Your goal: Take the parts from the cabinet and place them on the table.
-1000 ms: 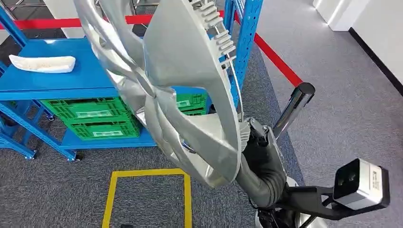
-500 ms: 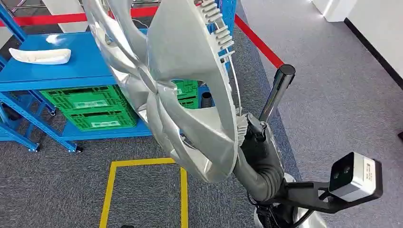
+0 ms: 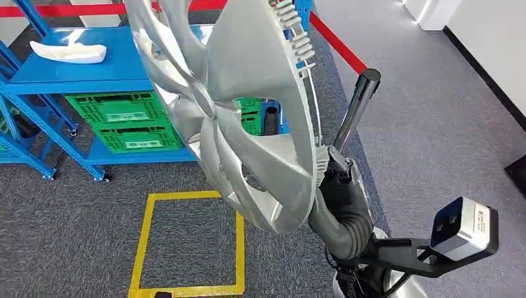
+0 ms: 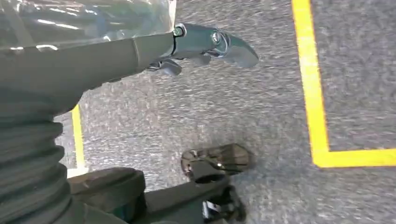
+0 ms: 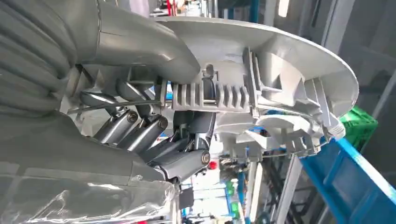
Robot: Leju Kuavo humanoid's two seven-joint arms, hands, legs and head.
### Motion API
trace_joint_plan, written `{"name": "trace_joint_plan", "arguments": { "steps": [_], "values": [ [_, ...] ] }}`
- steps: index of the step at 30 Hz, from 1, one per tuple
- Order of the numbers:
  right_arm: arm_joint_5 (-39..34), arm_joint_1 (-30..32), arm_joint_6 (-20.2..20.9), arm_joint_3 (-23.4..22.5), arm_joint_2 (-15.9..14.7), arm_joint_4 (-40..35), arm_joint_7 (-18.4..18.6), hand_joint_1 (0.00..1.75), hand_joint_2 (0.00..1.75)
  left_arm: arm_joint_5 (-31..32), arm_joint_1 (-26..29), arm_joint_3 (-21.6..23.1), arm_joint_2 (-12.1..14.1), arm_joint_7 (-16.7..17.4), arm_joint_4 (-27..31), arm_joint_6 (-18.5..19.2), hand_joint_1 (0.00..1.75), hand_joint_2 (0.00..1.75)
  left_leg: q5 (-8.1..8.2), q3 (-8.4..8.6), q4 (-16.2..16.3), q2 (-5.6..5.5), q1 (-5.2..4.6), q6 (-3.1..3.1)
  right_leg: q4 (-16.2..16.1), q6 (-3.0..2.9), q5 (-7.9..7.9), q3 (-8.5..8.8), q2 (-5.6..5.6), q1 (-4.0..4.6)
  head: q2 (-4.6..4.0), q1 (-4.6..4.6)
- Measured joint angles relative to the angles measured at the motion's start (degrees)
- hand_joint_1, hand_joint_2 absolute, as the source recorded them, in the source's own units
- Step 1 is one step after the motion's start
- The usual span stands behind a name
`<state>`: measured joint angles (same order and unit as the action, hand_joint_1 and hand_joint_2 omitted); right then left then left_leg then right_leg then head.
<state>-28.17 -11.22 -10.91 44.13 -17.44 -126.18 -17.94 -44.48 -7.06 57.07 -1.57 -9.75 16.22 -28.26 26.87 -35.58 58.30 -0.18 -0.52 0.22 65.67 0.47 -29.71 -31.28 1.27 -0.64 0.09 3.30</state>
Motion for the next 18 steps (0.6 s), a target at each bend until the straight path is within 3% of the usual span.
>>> {"name": "trace_joint_plan", "arguments": {
  "steps": [1, 2, 4, 5, 6, 7, 9, 10, 11, 12, 13, 15, 16, 18],
  "values": [
    [0.0, 0.09, -0.13, -0.06, 0.02, -0.02, -0.02, 1.75, 1.75, -0.02, -0.09, 0.02, 0.0, 0.15, 0.0, 0.0, 0.0, 1.75, -0.18, -0.85, 0.8, -0.21, -0.32, -0.24, -6.03, -0.23, -2.82, 3.83, 0.9, 0.08, 0.0, 0.05],
    [0.0, 0.29, -0.28, -0.2, 0.02, 0.02, -0.09, 1.75, 1.75, -0.2, -0.09, 0.04, -0.02, 0.2, 0.0, -0.02, 0.0, 1.75, -0.72, -1.09, 0.97, -0.57, -0.27, -0.55, -7.6, -0.69, -4.18, 4.84, 0.88, 0.18, 0.0, -0.09],
    [-0.26, 0.46, -0.46, -0.35, 0.02, 0.18, -0.15, 1.75, 1.75, -0.48, 0.01, 0.09, 0.0, 0.28, 0.0, 0.0, 0.0, 1.75, -1.75, -1.45, 0.84, -1.17, 0.14, -1.24, -7.37, -1.31, -3.57, 4.14, 0.26, 0.64, 0.0, 0.07],
    [-0.48, 0.48, -0.5, -0.37, 0.04, 0.24, -0.15, 1.75, 1.75, -0.52, 0.21, 0.09, 0.07, 0.3, -0.02, 0.0, 0.0, 1.75, -1.92, -1.77, 0.91, -1.45, 0.09, -1.58, -7.6, -1.86, -2.93, 3.96, -0.21, 0.22, 0.0, 0.06],
    [-0.61, 0.49, -0.5, -0.39, 0.04, 0.28, -0.17, 1.75, 1.75, -0.52, 0.3, 0.13, 0.09, 0.3, -0.02, 0.02, 0.0, 1.75, -0.71, -2.04, 1.36, -1.2, 0.16, -1.96, -7.63, -2.21, -2.54, 3.63, -0.81, 0.04, 0.0, 0.02],
    [-0.63, 0.69, -0.55, -0.48, 0.11, 0.28, -0.22, 1.75, 1.75, -0.55, 0.39, 0.17, 0.09, 0.35, -0.02, 0.09, 0.0, 1.75, 1.98, -2.86, 3.55, -0.93, 0.24, -2.36, -7.63, -2.55, -2.17, 3.2, -1.08, -0.03, 0.0, -0.42],
    [-0.77, 0.99, -0.57, -0.55, 0.17, 0.35, -0.24, 1.75, 1.75, -0.65, 0.42, 0.26, 0.09, 0.35, -0.02, 0.11, 0.0, 1.75, 7.3, -5.48, 11.88, -0.83, 0.71, -3.03, -7.59, -2.72, -1.51, 2.33, -2.01, -0.02, 0.0, -0.72],
    [-0.77, 1.05, -0.57, -0.59, 0.17, 0.44, -0.24, 1.75, 1.75, -0.81, 0.5, 0.39, 0.09, 0.35, -0.02, 0.11, 0.0, 1.75, 8.53, -6.56, 15.79, -0.75, 0.82, -3.26, -7.49, -2.68, -1.22, 1.86, -2.4, -0.01, 0.0, -0.74],
    [-0.77, 1.15, -0.57, -0.68, 0.17, 0.52, -0.24, 1.75, 1.75, -0.87, 0.64, 0.52, 0.09, 0.35, -0.02, 0.11, 0.0, 1.75, 8.35, -6.64, 17.31, -0.68, 0.91, -3.4, -7.42, -2.63, -1.01, 1.49, -2.81, -0.01, 0.0, -0.79],
    [-0.76, 1.28, -0.57, -0.77, 0.2, 0.52, -0.24, 1.75, 1.75, -0.9, 0.8, 0.59, 0.09, 0.35, -0.02, 0.11, 0.0, 1.75, 6.9, -5.42, 16.36, -0.66, 1.02, -3.47, -7.35, -2.56, -0.88, 1.17, -3.19, -0.03, 0.0, -0.77],
    [-0.77, 1.32, -0.59, -0.81, 0.2, 0.52, -0.24, 1.75, 1.75, -0.9, 0.89, 0.65, 0.11, 0.35, -0.02, 0.11, 0.0, 1.75, 4.9, -2.95, 12.73, -0.54, 1.04, -3.37, -7.24, -2.42, -0.79, 0.97, -3.5, -0.03, 0.0, -0.77],
    [-0.77, 1.36, -0.59, -0.85, 0.22, 0.52, -0.24, 1.75, 1.75, -0.94, 0.87, 0.68, 0.13, 0.35, -0.02, 0.04, 0.0, 1.75, 1.56, 3.59, 2.13, 0.79, 0.95, -2.71, -7.13, -2.21, -0.77, 0.97, -4.19, 0.01, 0.0, -0.83],
    [-0.76, 1.41, -0.59, -0.9, 0.24, 0.52, -0.28, 1.75, 1.75, -0.96, 0.81, 0.68, 0.18, 0.35, -0.02, 0.02, 0.0, 1.75, 2.66, 4.84, 0.22, 1.79, 0.35, -2.35, -7.1, -1.87, -0.67, 0.74, -4.51, 0.3, 0.0, -0.83],
    [-0.81, 1.52, -0.59, -0.96, 0.35, 0.52, -0.39, 1.75, 1.75, -1.03, 0.89, 0.72, 0.2, 0.35, -0.02, -0.02, 0.0, 1.75, 2.28, 4.26, -0.36, 1.6, 0.01, -1.61, -7.17, -1.18, -0.29, 0.51, -4.99, 0.17, 0.0, -0.85]
  ]
}}
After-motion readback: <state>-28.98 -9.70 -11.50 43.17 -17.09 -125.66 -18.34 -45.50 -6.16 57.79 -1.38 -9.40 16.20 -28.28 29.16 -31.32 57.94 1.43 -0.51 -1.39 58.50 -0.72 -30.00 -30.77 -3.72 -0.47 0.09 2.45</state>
